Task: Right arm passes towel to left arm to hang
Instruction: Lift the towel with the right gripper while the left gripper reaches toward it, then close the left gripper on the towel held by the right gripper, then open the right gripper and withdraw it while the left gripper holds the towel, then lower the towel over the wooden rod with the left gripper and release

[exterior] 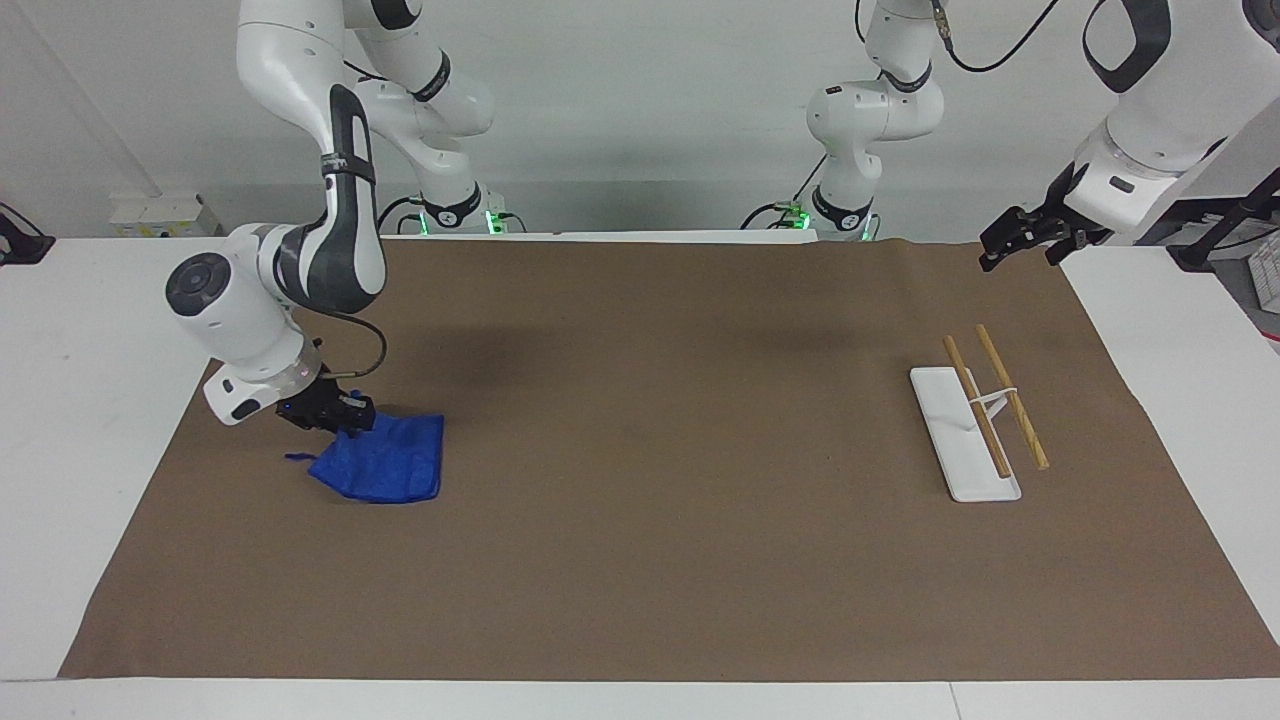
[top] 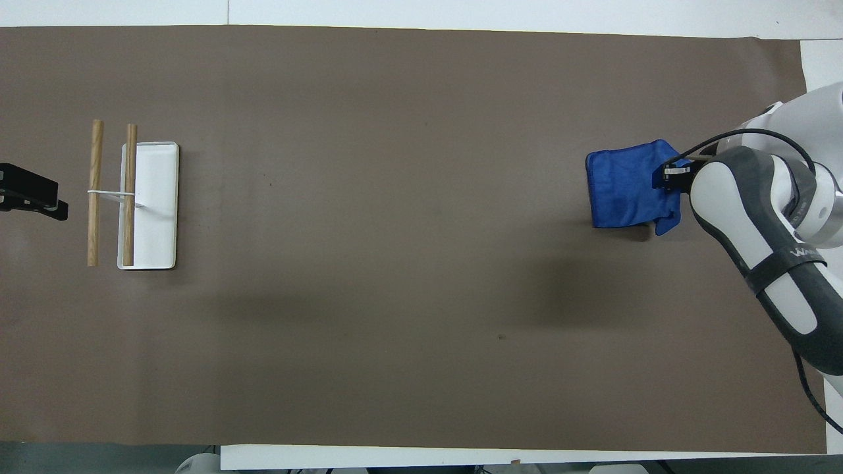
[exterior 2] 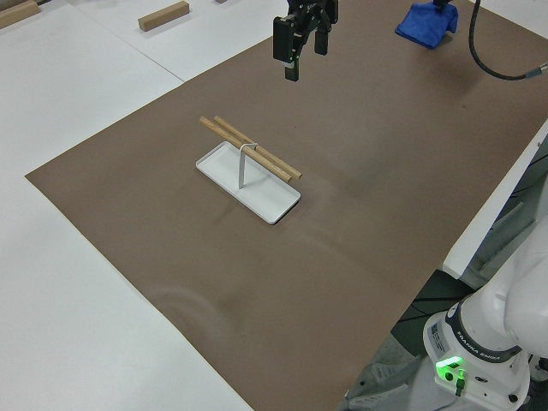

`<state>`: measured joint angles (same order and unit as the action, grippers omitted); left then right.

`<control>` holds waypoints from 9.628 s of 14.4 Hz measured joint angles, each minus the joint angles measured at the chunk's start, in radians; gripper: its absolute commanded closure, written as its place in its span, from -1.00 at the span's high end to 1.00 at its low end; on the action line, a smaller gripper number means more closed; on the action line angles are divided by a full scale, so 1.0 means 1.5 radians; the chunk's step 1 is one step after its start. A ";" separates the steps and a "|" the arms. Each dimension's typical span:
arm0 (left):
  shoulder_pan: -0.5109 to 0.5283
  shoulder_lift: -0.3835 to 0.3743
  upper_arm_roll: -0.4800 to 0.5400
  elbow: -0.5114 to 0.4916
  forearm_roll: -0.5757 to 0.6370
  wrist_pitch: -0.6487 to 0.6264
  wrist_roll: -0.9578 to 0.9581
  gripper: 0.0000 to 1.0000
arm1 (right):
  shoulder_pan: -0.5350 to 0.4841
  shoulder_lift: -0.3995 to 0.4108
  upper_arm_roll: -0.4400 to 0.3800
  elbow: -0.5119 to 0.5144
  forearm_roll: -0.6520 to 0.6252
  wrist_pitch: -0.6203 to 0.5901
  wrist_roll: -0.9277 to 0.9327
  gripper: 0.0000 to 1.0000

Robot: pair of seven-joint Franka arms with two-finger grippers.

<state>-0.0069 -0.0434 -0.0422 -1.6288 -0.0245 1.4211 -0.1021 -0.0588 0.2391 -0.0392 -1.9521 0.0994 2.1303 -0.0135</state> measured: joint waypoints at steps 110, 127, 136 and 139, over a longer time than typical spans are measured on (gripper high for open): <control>0.089 -0.093 -0.006 -0.399 -0.332 0.729 -0.295 -0.98 | -0.046 -0.160 0.079 0.174 -0.056 -0.329 0.011 0.98; 0.151 -0.065 -0.005 -0.452 -0.310 0.836 -0.243 -0.95 | -0.041 -0.163 0.077 0.179 -0.055 -0.307 0.011 0.98; 0.151 -0.065 -0.006 -0.496 -0.310 0.841 -0.275 -0.79 | -0.041 -0.163 0.077 0.179 -0.055 -0.306 0.011 0.98; 0.169 -0.065 -0.006 -0.497 -0.310 0.842 -0.268 0.02 | -0.041 -0.163 0.077 0.179 -0.055 -0.306 0.011 0.98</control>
<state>0.2469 -0.1411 -0.0507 -2.3739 -0.4895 2.6848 -0.5039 -0.1206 -0.0054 0.0759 -1.6832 0.0163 1.6707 0.0030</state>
